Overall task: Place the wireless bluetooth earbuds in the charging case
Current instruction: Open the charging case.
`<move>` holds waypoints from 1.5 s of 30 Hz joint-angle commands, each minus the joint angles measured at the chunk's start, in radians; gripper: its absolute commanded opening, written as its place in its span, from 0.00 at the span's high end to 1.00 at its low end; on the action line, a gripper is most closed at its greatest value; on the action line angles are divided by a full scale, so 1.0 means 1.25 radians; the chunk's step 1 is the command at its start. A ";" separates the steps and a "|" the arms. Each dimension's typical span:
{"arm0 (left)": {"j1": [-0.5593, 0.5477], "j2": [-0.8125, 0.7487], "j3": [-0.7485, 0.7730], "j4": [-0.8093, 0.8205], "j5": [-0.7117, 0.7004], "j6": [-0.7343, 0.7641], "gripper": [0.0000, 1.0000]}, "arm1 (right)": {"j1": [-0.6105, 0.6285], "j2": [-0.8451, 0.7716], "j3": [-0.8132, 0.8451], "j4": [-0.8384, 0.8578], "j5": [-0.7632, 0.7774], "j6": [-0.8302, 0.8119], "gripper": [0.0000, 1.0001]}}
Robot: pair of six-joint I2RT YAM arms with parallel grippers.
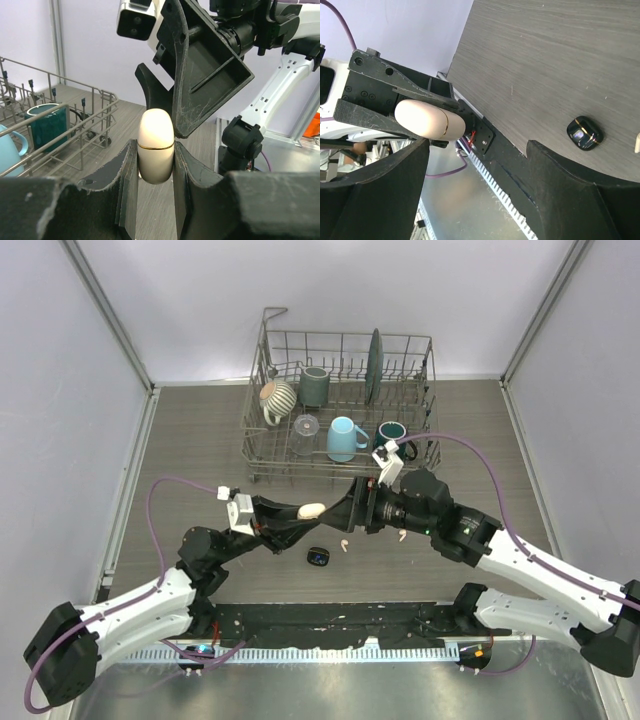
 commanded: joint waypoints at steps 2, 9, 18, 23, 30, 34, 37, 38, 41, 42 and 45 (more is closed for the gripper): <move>-0.004 -0.002 0.034 0.052 0.071 -0.015 1.00 | 0.003 -0.034 -0.044 0.120 0.026 0.081 0.16; -0.004 -0.017 0.037 0.014 0.113 -0.014 1.00 | 0.002 -0.046 -0.074 0.178 0.027 0.137 0.16; -0.002 -0.038 0.029 -0.008 0.121 -0.007 1.00 | 0.002 -0.053 -0.115 0.274 0.015 0.213 0.16; -0.004 -0.056 0.026 -0.033 0.119 -0.003 1.00 | 0.000 -0.056 -0.146 0.317 0.007 0.244 0.16; -0.003 -0.082 0.012 -0.048 0.084 0.009 1.00 | -0.005 -0.065 -0.169 0.379 -0.021 0.281 0.16; -0.004 -0.111 -0.003 -0.054 0.023 0.030 0.99 | -0.006 -0.065 -0.169 0.399 -0.049 0.296 0.15; -0.004 -0.126 -0.007 -0.066 -0.001 0.049 0.99 | -0.006 -0.062 -0.169 0.396 -0.067 0.297 0.15; -0.004 -0.131 -0.006 -0.068 -0.010 0.052 0.99 | -0.006 -0.060 -0.169 0.395 -0.071 0.298 0.16; -0.004 -0.133 -0.002 -0.073 -0.019 0.063 0.99 | -0.006 -0.049 -0.172 0.398 -0.089 0.301 0.15; -0.004 -0.133 -0.001 -0.073 -0.017 0.066 0.99 | -0.005 -0.039 -0.173 0.407 -0.094 0.306 0.15; -0.002 -0.124 0.005 -0.073 -0.014 0.066 0.99 | -0.006 -0.023 -0.174 0.439 -0.118 0.319 0.18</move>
